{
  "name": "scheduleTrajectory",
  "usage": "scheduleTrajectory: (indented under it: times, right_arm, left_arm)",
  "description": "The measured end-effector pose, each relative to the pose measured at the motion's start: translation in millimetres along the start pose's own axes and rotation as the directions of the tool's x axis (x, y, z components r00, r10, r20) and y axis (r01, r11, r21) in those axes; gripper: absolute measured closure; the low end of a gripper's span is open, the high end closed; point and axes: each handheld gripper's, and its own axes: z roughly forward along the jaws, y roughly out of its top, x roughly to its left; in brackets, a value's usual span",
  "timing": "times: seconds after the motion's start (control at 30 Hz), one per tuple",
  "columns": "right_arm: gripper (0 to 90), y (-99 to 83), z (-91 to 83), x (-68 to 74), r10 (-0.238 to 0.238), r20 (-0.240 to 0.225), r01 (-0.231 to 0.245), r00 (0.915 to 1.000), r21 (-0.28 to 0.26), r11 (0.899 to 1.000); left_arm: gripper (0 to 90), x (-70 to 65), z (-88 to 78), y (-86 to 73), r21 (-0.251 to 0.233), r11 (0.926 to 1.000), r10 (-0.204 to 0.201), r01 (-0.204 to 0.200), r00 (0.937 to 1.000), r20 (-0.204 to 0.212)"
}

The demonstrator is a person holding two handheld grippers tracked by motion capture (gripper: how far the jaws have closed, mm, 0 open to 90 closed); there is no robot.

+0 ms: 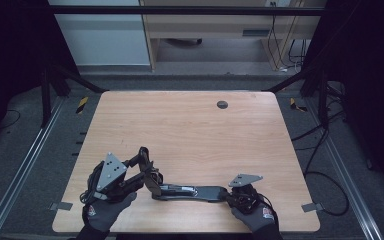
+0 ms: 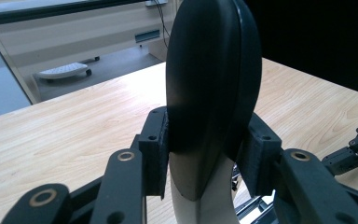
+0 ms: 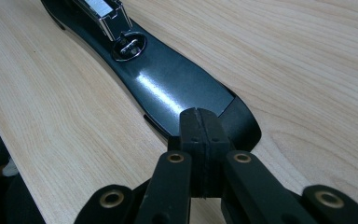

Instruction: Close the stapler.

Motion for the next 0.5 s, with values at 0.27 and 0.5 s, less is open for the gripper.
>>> scheduleTrajectory:
  times: [0.27,0.5]
  right_arm:
    - [90.0,-0.3,0.1,-0.2,0.005,-0.004,-0.005,1.0000,-0.003,1.000]
    - [90.0,-0.3,0.2,-0.1,0.008,-0.006,-0.009,0.9999,-0.005,1.000]
  left_arm:
    - [58.0,-8.2,4.3,2.5,0.003,0.9993,0.038,-0.038,0.9993,-0.005]
    - [57.6,-13.0,7.6,5.4,0.014,0.9978,0.065,-0.065,0.9979,-0.001]
